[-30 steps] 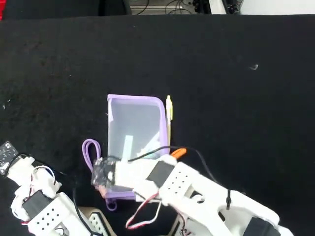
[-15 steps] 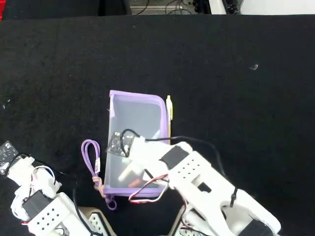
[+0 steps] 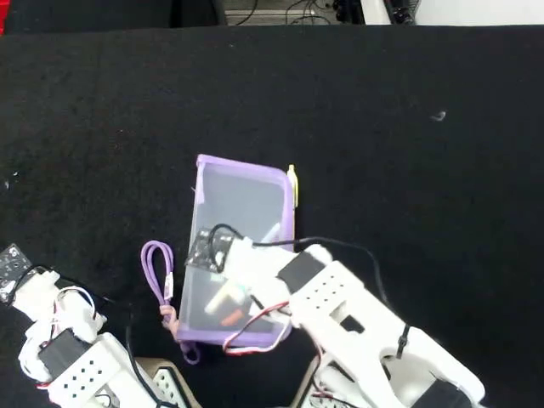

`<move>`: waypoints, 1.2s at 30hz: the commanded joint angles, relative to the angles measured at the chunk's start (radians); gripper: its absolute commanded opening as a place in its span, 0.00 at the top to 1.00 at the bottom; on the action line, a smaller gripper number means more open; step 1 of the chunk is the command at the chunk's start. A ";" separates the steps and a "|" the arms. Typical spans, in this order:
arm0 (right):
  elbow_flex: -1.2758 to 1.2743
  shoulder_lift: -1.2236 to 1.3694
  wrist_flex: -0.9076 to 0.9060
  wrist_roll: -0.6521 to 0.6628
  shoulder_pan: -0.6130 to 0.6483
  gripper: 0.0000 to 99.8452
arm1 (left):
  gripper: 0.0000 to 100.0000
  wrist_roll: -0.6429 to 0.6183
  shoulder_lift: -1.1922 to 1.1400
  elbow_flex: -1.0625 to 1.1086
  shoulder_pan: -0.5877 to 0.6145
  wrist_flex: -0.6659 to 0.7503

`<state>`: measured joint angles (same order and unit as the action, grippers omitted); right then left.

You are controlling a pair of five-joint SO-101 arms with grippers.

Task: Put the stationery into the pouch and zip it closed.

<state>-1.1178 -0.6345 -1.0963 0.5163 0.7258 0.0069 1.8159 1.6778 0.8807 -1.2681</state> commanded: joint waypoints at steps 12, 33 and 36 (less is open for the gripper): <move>0.024 0.010 -0.018 -0.103 0.288 0.79 | 0.97 0.002 0.005 0.022 0.012 -0.005; 0.097 0.302 0.298 0.038 -0.098 0.79 | 0.97 0.002 0.005 0.022 0.012 -0.005; 0.206 0.401 0.301 0.049 -0.193 0.79 | 0.97 0.002 0.005 0.022 0.012 -0.005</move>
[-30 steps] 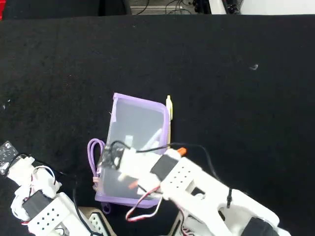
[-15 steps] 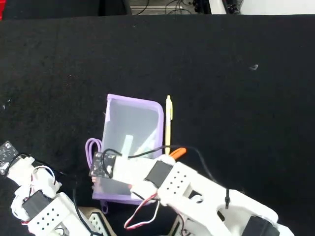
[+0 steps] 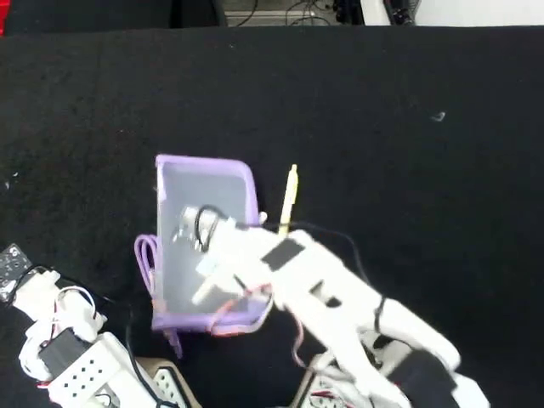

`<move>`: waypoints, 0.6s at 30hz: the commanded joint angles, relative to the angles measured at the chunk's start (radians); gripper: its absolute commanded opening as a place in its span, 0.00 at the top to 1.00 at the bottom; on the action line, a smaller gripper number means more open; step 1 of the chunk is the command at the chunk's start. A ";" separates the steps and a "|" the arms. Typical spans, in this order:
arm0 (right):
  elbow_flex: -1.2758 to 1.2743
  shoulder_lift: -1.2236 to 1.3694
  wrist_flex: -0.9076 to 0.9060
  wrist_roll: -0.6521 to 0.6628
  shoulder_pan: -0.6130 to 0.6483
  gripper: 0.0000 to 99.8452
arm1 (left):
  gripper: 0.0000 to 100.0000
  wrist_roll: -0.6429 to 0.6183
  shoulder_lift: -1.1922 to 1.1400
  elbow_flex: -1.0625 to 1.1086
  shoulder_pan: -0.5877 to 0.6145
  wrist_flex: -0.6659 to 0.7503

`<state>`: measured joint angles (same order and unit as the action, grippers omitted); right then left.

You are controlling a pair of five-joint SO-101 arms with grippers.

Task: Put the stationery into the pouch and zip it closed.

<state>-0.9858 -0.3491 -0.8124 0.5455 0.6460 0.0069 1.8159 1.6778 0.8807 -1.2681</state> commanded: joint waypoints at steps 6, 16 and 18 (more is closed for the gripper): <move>0.193 0.125 -0.121 0.021 -0.117 0.79 | 0.97 0.002 0.005 0.022 0.012 -0.005; 0.232 -0.205 -0.129 -0.077 0.101 0.79 | 0.97 0.002 0.005 0.022 0.012 -0.005; 0.275 -0.186 -0.069 -0.144 0.118 0.78 | 0.97 0.002 0.005 0.022 0.012 -0.005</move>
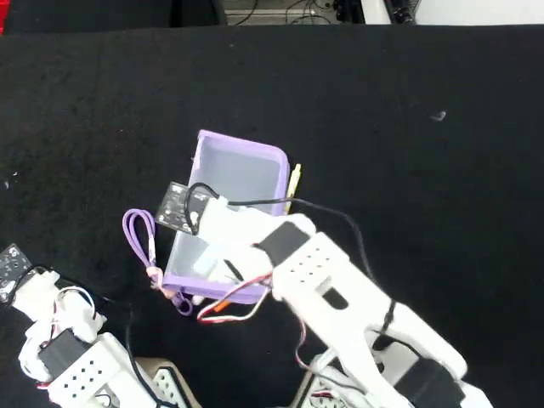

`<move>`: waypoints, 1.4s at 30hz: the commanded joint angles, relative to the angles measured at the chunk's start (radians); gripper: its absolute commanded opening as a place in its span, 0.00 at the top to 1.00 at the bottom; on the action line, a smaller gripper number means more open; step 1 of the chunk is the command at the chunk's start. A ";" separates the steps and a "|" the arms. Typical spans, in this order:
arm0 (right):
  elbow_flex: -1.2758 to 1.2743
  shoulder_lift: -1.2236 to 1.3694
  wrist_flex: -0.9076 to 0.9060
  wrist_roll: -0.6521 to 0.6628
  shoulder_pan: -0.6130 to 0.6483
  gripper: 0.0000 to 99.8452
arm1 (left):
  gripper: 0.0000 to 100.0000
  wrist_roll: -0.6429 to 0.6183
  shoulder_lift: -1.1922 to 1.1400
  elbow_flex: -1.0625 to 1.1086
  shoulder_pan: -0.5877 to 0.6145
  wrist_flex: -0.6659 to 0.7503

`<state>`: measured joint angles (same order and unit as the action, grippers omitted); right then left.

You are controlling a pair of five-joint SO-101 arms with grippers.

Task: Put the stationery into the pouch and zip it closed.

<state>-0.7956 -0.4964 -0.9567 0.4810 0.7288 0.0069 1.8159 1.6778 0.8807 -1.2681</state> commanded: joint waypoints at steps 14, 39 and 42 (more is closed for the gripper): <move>0.656 0.611 0.121 -0.459 0.190 0.79 | 0.97 0.002 0.005 0.022 0.008 -0.005; 0.995 1.036 -0.011 -0.761 0.221 0.79 | 0.97 0.000 0.005 0.022 0.008 -0.005; 1.110 1.130 -0.068 -0.761 0.198 0.79 | 0.97 0.000 0.005 0.022 0.013 -0.005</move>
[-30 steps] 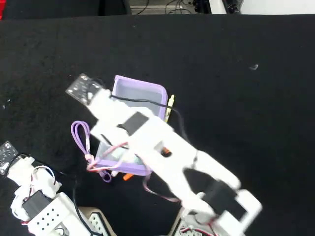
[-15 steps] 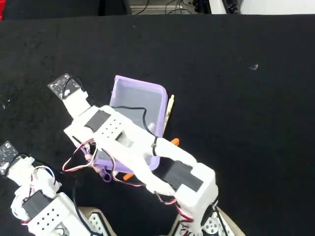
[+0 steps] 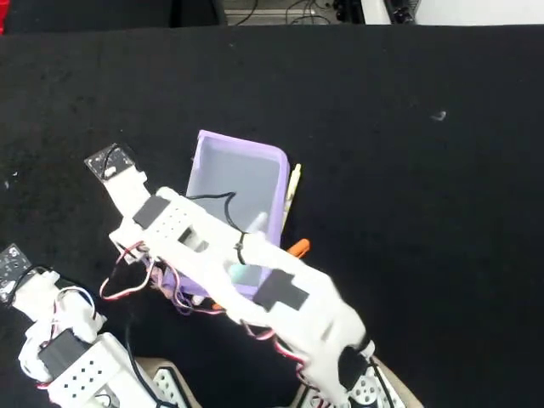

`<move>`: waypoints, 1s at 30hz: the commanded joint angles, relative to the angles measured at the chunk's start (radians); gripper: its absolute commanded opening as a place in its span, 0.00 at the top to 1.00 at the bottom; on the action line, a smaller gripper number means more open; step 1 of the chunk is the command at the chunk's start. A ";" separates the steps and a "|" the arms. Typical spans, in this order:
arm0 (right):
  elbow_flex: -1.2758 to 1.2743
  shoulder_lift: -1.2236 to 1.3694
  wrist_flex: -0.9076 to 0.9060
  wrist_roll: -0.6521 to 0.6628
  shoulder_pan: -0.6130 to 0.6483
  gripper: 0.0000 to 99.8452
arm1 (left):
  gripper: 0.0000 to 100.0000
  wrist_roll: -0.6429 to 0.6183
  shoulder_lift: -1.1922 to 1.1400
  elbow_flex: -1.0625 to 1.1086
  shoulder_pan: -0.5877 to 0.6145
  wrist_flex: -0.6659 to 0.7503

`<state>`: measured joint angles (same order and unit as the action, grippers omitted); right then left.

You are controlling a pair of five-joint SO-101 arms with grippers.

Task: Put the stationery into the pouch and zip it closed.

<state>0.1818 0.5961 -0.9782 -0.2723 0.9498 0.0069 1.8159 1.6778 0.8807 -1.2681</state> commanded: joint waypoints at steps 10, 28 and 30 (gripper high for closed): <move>0.526 0.291 -0.307 -0.006 -0.058 0.79 | 0.97 0.002 0.005 0.022 0.013 -0.005; 1.044 0.561 -0.626 -0.005 -0.117 0.99 | 0.97 0.002 0.005 0.022 0.013 -0.005; 1.107 0.565 -0.671 -0.005 -0.117 0.99 | 0.97 0.002 0.005 0.022 0.013 -0.005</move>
<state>1.1838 1.1715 -1.5996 -0.2723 0.8393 0.0069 1.8159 1.6778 0.8807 -1.2681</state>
